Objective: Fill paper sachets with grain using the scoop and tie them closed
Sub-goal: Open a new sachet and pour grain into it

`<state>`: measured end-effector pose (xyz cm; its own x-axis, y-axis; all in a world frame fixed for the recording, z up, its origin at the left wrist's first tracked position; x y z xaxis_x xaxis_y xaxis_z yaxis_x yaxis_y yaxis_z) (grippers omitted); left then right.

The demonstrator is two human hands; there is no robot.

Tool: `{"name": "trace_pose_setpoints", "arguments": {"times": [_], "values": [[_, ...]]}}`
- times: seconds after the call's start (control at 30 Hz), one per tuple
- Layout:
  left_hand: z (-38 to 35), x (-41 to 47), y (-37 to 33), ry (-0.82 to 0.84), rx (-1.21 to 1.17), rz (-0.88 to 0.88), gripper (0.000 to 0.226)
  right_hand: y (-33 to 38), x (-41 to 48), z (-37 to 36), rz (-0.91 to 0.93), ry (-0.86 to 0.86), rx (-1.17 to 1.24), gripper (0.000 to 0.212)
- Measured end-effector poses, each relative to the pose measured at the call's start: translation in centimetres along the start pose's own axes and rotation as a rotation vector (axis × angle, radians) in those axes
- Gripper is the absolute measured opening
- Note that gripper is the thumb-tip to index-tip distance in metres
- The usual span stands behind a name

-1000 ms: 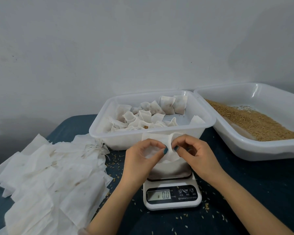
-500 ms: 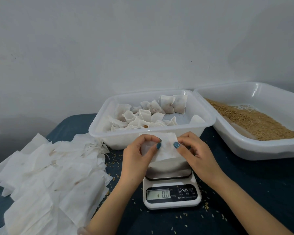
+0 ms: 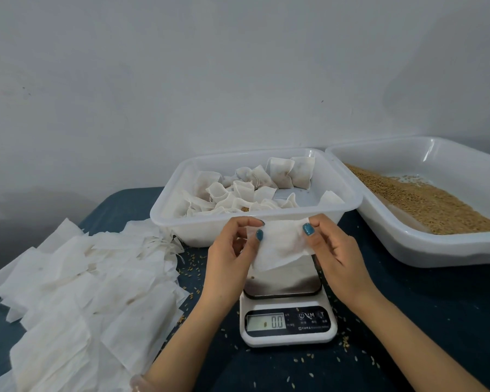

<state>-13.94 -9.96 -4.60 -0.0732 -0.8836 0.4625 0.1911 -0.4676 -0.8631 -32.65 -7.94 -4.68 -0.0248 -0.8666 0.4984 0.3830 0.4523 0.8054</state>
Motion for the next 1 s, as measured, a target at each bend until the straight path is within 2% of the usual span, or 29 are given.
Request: {"name": "trace_pose_setpoints", "arguments": {"times": [0.13,0.27,0.37,0.47,0.6,0.83,1.0], "values": [[0.3,-0.3,-1.1,-0.032,0.080,-0.043,0.016,0.0,0.1,0.3,0.012,-0.038,0.001,0.022],[-0.3,-0.7,-2.7,0.147,0.493,-0.268,0.064,0.5,-0.1,-0.1,0.079,0.015,-0.035,0.022],[-1.4,-1.1,-2.9,0.229,0.678,-0.358,0.079,0.6,-0.4,-0.6,0.110,0.095,-0.088,0.025],[-1.5,-1.1,-2.6,0.252,0.734,-0.364,0.076,0.8,-0.8,-0.8,0.141,0.152,-0.172,0.034],[-1.0,-0.9,-2.3,0.258,0.749,-0.352,0.064,1.3,-1.0,-0.9,0.189,0.139,-0.214,0.041],[-1.0,-1.0,-1.6,0.304,0.724,-0.277,0.052,2.4,-1.0,-0.3,0.287,0.053,-0.195,0.042],[-0.6,-0.9,-1.1,0.301,0.661,-0.218,0.046,2.7,-0.7,0.5,0.290,-0.024,-0.081,0.036]]}}
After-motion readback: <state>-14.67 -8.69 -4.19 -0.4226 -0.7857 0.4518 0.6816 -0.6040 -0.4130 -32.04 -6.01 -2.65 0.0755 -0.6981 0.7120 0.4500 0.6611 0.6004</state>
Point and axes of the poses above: each hand's wrist, its own x-axis towards the middle knuckle, its own z-axis out of the back of the hand, y = z × x, the point moved 4 cm from there along x, towards the middle knuckle, and after that the axes turned 5 degrees about -z, right-handed, at the moved point
